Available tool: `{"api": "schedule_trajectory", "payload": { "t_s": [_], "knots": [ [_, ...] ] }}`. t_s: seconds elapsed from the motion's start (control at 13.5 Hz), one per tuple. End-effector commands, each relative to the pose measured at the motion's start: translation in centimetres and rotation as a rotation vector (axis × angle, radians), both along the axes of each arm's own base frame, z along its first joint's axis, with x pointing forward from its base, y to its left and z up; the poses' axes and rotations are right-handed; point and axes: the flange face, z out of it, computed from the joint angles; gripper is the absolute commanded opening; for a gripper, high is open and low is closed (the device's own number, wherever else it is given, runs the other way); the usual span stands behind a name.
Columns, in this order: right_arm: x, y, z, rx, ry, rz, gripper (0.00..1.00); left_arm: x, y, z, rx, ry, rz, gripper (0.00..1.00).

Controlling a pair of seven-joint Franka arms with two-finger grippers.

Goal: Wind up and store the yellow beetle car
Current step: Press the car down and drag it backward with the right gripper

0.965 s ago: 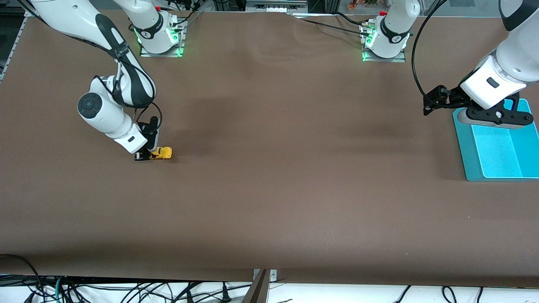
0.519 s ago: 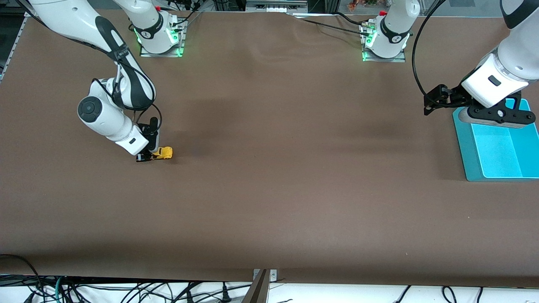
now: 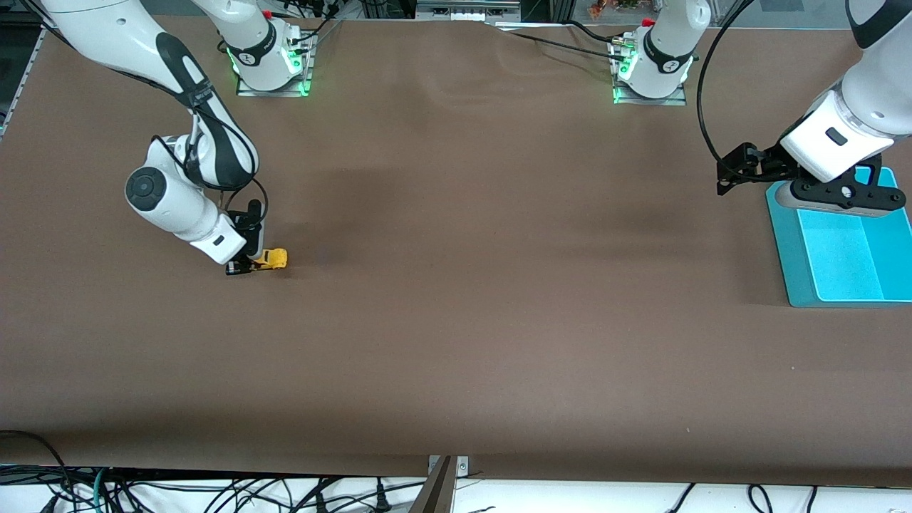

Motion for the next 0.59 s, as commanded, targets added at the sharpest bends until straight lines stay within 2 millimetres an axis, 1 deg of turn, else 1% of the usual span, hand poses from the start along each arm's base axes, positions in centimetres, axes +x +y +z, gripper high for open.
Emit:
{"api": "schedule_trajectory", "payload": {
  "t_s": [0.0, 0.3, 0.45, 0.52],
  "knots": [
    [-0.1, -4.6, -2.1, 0.005, 0.026, 0.036, 0.11, 0.1, -0.2, 0.6, -0.017, -0.001, -0.011, 1.0],
    [-0.8, -13.5, -3.2, 0.005, 0.026, 0.054, 0.11, 0.1, -0.2, 0.6, -0.017, -0.001, -0.009, 1.0],
    [-0.8, -16.5, -3.3, 0.007, 0.018, 0.081, 0.11, 0.1, -0.2, 0.6, -0.019, -0.001, -0.009, 1.0],
    [-0.8, -17.0, -3.2, 0.008, 0.017, 0.081, 0.11, 0.1, -0.2, 0.5, -0.018, 0.002, -0.009, 1.0]
  ]
}}
